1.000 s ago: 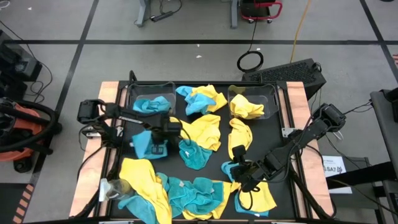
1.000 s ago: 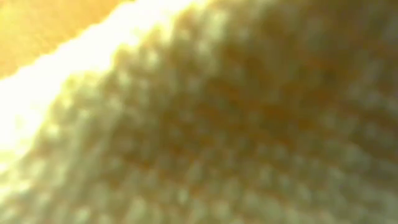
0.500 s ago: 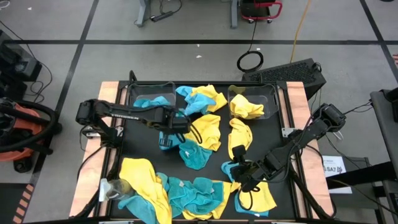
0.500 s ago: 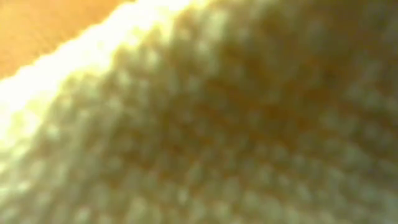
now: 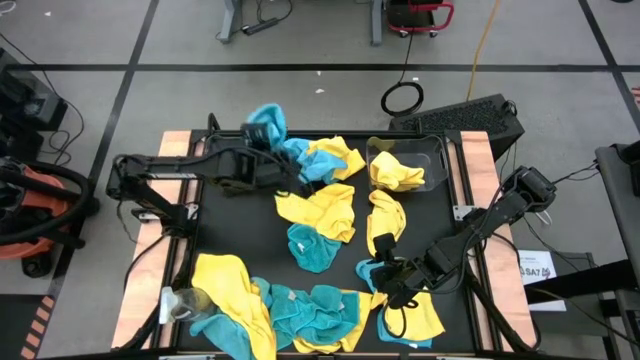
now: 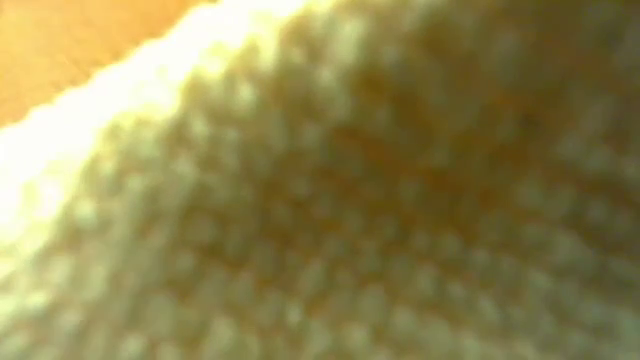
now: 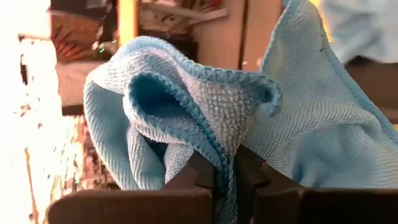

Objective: Sort microfiber towel by color & place in baskets
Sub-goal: Put the blue microfiber cloth into the left transparent bin

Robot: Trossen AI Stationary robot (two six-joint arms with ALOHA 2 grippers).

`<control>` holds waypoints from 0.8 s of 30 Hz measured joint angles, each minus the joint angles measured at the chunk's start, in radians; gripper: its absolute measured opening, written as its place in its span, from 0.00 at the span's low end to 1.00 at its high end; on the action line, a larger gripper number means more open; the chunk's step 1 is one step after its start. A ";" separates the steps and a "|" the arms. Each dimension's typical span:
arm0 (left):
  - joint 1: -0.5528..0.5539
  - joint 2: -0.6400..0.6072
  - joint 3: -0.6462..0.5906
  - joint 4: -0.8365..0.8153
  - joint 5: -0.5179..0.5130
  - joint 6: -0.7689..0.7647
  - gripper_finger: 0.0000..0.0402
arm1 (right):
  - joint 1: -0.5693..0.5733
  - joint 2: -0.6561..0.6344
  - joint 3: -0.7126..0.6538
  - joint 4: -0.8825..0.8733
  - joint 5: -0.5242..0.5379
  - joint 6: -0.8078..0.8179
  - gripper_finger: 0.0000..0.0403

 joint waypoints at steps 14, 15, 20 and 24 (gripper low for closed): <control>0.212 -0.002 -0.070 0.062 0.041 -0.039 0.04 | 0.014 0.000 0.000 0.002 0.001 0.011 0.45; 0.227 -0.002 -0.088 0.069 0.064 -0.045 0.04 | 0.018 0.000 0.000 0.002 0.002 0.011 0.45; 0.277 -0.002 -0.195 0.135 0.094 -0.055 0.04 | 0.033 0.000 0.000 0.003 0.019 0.011 0.45; 0.298 -0.001 -0.283 0.204 0.098 -0.078 0.04 | 0.039 0.000 0.000 0.002 0.025 0.012 0.45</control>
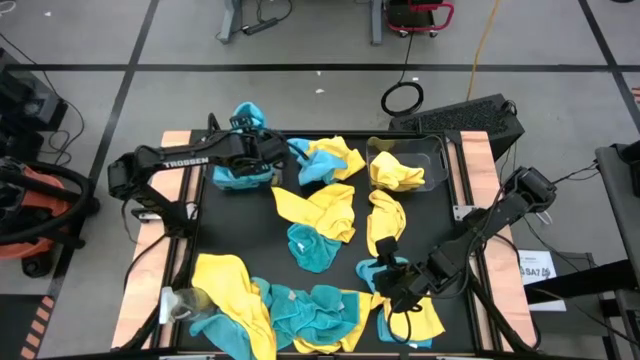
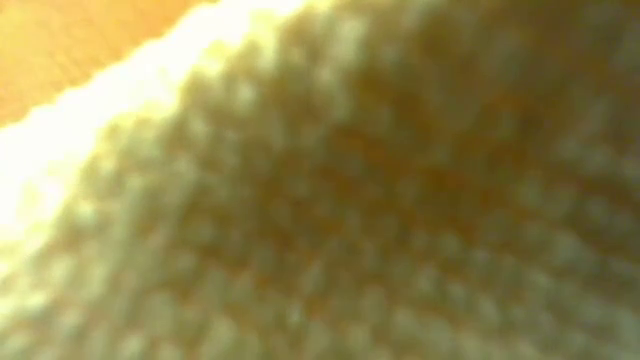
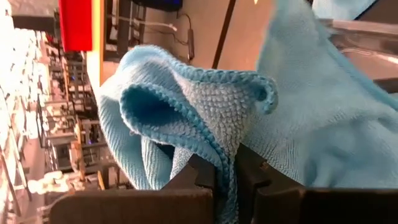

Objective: Sort microfiber towel by color & place in baskets
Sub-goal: Put the blue microfiber cloth into the left transparent bin

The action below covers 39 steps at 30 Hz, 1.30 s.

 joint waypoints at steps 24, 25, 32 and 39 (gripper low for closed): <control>0.021 0.000 -0.227 0.182 0.427 -0.239 0.06 | 0.000 0.000 0.000 0.013 0.007 -0.005 0.45; 0.028 0.000 -0.227 0.191 0.444 -0.242 0.06 | 0.000 0.000 0.000 0.018 0.007 -0.005 0.45; 0.104 0.000 -0.227 0.241 0.548 -0.243 0.06 | 0.000 0.000 0.000 0.024 0.007 0.011 0.45; 0.204 0.000 -0.229 0.300 0.669 -0.267 0.06 | 0.000 0.000 0.000 0.024 0.003 0.017 0.45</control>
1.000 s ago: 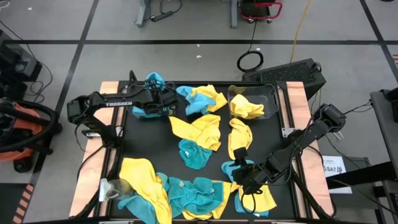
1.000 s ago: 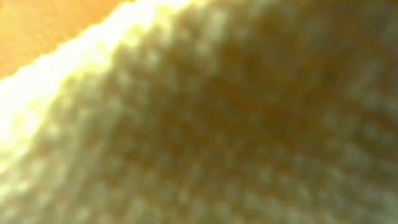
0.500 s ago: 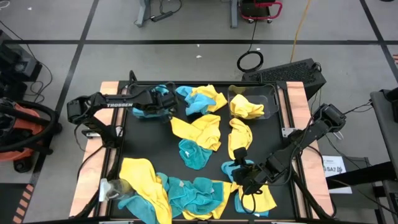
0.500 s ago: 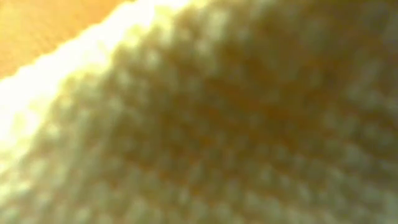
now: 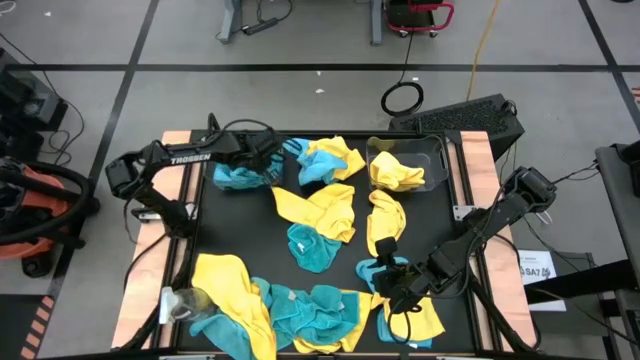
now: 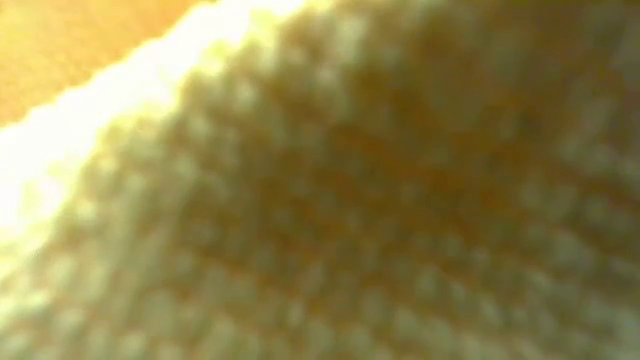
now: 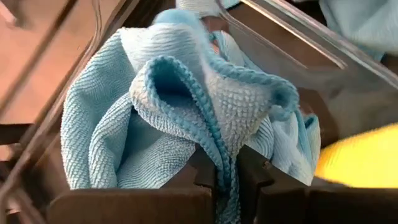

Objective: Sort microfiber towel by color & place in baskets
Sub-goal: Put the blue microfiber cloth into the left transparent bin

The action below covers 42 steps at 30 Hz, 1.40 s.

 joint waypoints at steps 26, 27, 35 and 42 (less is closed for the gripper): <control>0.168 0.000 -0.156 0.148 0.183 0.009 0.09 | 0.000 0.000 0.000 0.001 0.020 0.000 0.45; 0.168 0.000 -0.156 0.148 0.183 0.009 0.10 | 0.000 0.000 0.000 0.001 0.020 0.002 0.45; 0.168 0.000 -0.156 0.137 0.244 0.009 0.33 | 0.000 0.000 0.000 0.000 0.020 0.004 0.45; 0.168 0.001 -0.135 0.092 0.330 0.002 0.57 | 0.000 0.000 0.000 0.000 0.020 -0.002 0.45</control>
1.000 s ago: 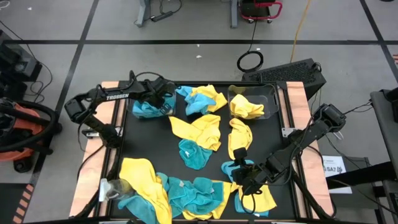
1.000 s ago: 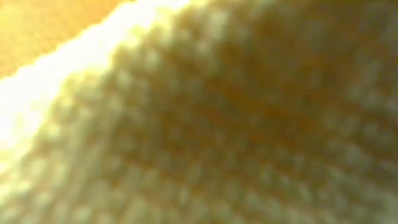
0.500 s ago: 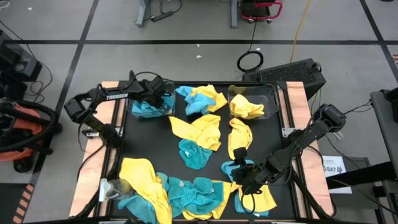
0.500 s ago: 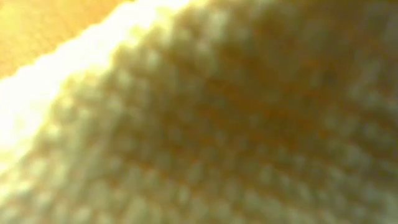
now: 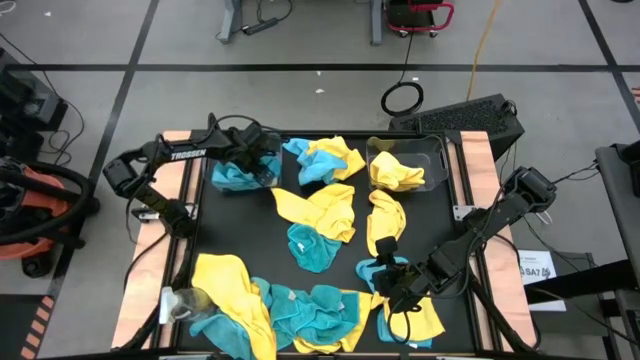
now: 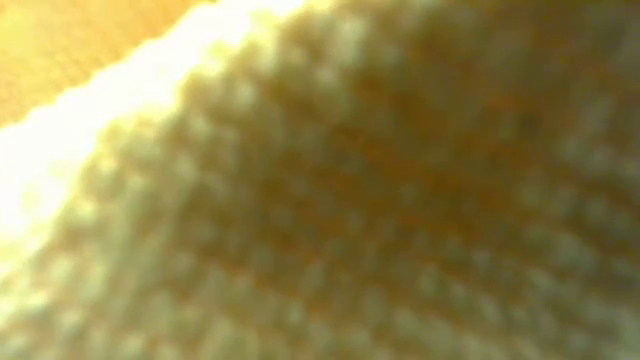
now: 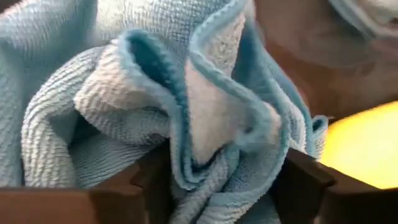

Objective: Sort microfiber towel by color & place in baskets
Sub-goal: Put the blue microfiber cloth into the left transparent bin, then put the yellow microfiber cloth into the right transparent bin

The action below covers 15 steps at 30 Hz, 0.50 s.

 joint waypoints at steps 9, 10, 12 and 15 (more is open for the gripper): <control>0.000 -0.074 0.108 -0.173 0.009 -0.001 0.64 | 0.000 0.000 0.000 0.000 0.001 -0.016 0.45; 0.000 -0.091 0.117 -0.182 0.009 -0.001 0.64 | 0.000 0.000 0.000 0.001 0.002 -0.019 0.45; 0.000 -0.123 0.138 -0.202 0.004 -0.002 0.64 | 0.000 0.000 0.000 0.004 0.008 -0.019 0.45; 0.000 -0.173 0.172 -0.244 -0.026 -0.002 0.64 | 0.000 0.000 0.000 0.004 0.009 -0.020 0.45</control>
